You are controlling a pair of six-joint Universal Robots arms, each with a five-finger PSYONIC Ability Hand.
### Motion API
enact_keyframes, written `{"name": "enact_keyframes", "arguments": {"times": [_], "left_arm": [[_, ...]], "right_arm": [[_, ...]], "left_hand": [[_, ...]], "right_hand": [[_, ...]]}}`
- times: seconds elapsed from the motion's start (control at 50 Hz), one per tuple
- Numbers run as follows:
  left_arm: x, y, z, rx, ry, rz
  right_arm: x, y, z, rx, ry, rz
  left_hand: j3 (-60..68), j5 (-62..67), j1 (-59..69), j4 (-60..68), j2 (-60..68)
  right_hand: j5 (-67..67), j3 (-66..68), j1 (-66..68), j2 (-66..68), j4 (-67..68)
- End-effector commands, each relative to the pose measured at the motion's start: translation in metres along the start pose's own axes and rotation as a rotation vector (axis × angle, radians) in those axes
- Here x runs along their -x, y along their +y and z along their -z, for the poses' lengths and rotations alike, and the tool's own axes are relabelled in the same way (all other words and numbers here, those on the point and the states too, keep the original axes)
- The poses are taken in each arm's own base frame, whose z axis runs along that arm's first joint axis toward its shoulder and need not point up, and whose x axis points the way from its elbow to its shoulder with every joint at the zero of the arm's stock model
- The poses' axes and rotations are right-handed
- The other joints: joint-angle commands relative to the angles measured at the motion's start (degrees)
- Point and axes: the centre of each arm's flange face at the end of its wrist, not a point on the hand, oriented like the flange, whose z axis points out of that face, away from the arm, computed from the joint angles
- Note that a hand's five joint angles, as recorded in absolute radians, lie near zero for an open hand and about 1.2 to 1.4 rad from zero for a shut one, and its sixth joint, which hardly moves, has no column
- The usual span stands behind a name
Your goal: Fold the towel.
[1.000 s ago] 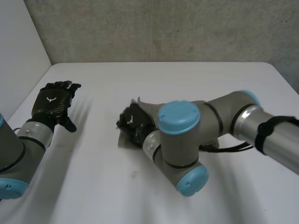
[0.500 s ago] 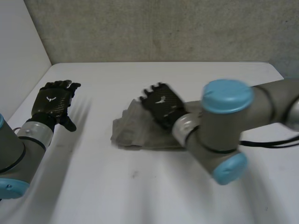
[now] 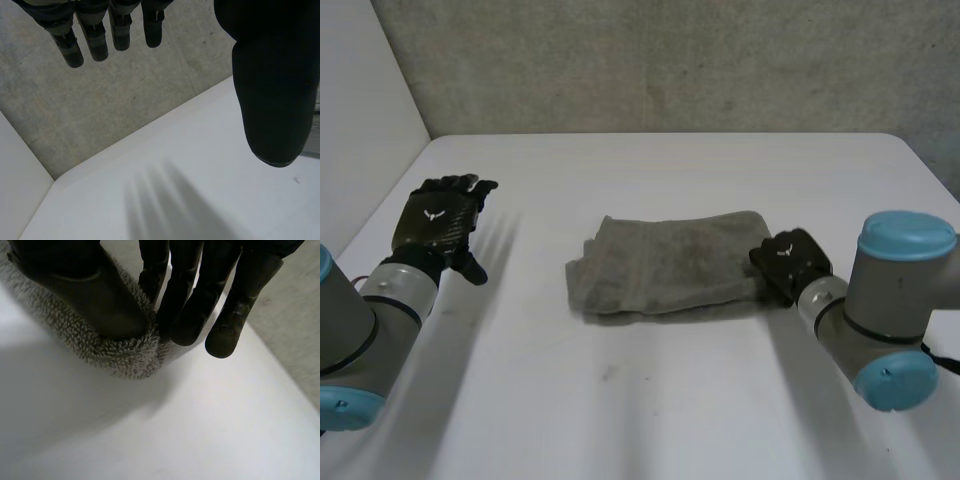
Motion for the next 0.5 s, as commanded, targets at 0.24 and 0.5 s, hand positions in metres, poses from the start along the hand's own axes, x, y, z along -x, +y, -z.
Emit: {"name": "enact_keyframes", "arguments": {"times": [0.24,0.5], "left_arm": [[0.005,-0.022,0.000,-0.069,-0.017,-0.008],[0.001,-0.048,-0.006,-0.147,-0.007,-0.014]], "right_arm": [[0.102,-0.126,0.013,-0.427,-0.223,0.181],[0.167,-0.118,0.015,-0.389,-0.410,0.246]], "left_hand": [[0.49,-1.64,0.21,0.52,0.55],[0.49,-1.64,0.21,0.52,0.55]], "right_hand": [[3.70,3.50,5.70,4.65,3.41],[-12.56,-12.76,-10.56,-11.61,-12.85]]}}
